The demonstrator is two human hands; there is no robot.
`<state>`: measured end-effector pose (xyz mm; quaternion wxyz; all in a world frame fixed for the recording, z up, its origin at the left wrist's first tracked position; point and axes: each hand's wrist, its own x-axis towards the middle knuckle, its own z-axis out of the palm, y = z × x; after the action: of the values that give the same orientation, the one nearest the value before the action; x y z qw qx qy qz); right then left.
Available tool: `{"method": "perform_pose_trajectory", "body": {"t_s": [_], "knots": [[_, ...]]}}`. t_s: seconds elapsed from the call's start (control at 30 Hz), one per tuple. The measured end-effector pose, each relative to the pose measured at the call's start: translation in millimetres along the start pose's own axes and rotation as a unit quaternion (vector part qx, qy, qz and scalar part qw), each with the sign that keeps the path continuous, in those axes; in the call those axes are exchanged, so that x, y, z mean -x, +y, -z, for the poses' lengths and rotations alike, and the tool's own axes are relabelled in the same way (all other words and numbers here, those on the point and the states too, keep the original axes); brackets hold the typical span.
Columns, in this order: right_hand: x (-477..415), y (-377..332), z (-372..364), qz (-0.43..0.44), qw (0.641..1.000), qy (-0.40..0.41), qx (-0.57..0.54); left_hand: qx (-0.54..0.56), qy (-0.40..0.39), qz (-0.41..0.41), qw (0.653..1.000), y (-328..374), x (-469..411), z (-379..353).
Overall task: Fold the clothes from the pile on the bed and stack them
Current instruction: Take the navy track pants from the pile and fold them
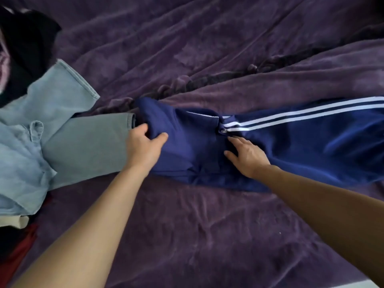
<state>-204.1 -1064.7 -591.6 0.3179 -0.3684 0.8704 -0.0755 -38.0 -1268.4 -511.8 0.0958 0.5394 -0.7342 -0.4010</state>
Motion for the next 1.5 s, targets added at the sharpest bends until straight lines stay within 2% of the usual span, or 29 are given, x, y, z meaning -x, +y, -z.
{"method": "perform_pose_trajectory", "body": {"t_s": [0.17, 0.4, 0.57, 0.7, 0.83, 0.87, 0.97, 1.07, 1.17, 1.23, 1.3, 1.37, 1.43, 1.5], "knots": [[31.3, 47.5, 31.4, -0.074, 0.983, 0.128, -0.111, -0.008, -0.076, -0.117, 0.99, 78.7, 37.9, -33.6], [63.2, 166.7, 86.3, -0.175, 0.924, 0.249, -0.23, -0.012, -0.15, -0.173, 0.973, 175.5, 100.6, -129.9], [87.2, 261.2, 135.4, -0.215, 0.897, 0.295, -0.248, -0.006, -0.176, -0.181, 0.968, 233.6, 148.6, -218.4], [99.3, 324.2, 165.9, -0.225, 0.89, 0.305, -0.252, -0.037, -0.211, -0.16, 0.963, 268.3, 180.8, -299.9], [99.8, 357.1, 180.5, -0.228, 0.892, 0.296, -0.253, -0.025, -0.361, -0.114, 0.925, 273.8, 201.9, -356.9], [97.8, 361.0, 182.2, -0.232, 0.892, 0.294, -0.255, -0.023, -0.37, -0.1, 0.923, 270.0, 200.6, -361.3], [85.2, 358.8, 190.2, -0.23, 0.899, 0.282, -0.244, -0.06, -0.278, -0.118, 0.951, 248.9, 177.9, -349.1], [62.0, 339.9, 195.2, -0.211, 0.924, 0.214, -0.235, -0.126, -0.169, -0.122, 0.97, 217.0, 140.0, -319.5], [41.9, 320.5, 185.8, -0.216, 0.943, 0.127, -0.219, -0.207, -0.06, -0.092, 0.972, 185.3, 104.5, -289.6], [34.7, 317.9, 174.7, -0.24, 0.941, 0.121, -0.205, -0.26, 0.008, -0.022, 0.965, 163.3, 86.8, -273.1], [34.2, 318.6, 166.5, -0.266, 0.936, 0.135, -0.188, -0.215, -0.003, 0.106, 0.971, 137.9, 74.0, -262.2], [39.8, 317.5, 160.5, -0.268, 0.935, 0.152, -0.176, -0.092, -0.055, 0.204, 0.973, 115.2, 71.2, -261.2], [50.6, 312.3, 155.4, -0.263, 0.933, 0.17, -0.177, 0.001, -0.085, 0.222, 0.971, 103.3, 76.6, -264.1], [65.6, 306.0, 151.3, -0.272, 0.924, 0.19, -0.191, 0.035, -0.072, 0.182, 0.98, 104.9, 84.9, -265.9]]}}
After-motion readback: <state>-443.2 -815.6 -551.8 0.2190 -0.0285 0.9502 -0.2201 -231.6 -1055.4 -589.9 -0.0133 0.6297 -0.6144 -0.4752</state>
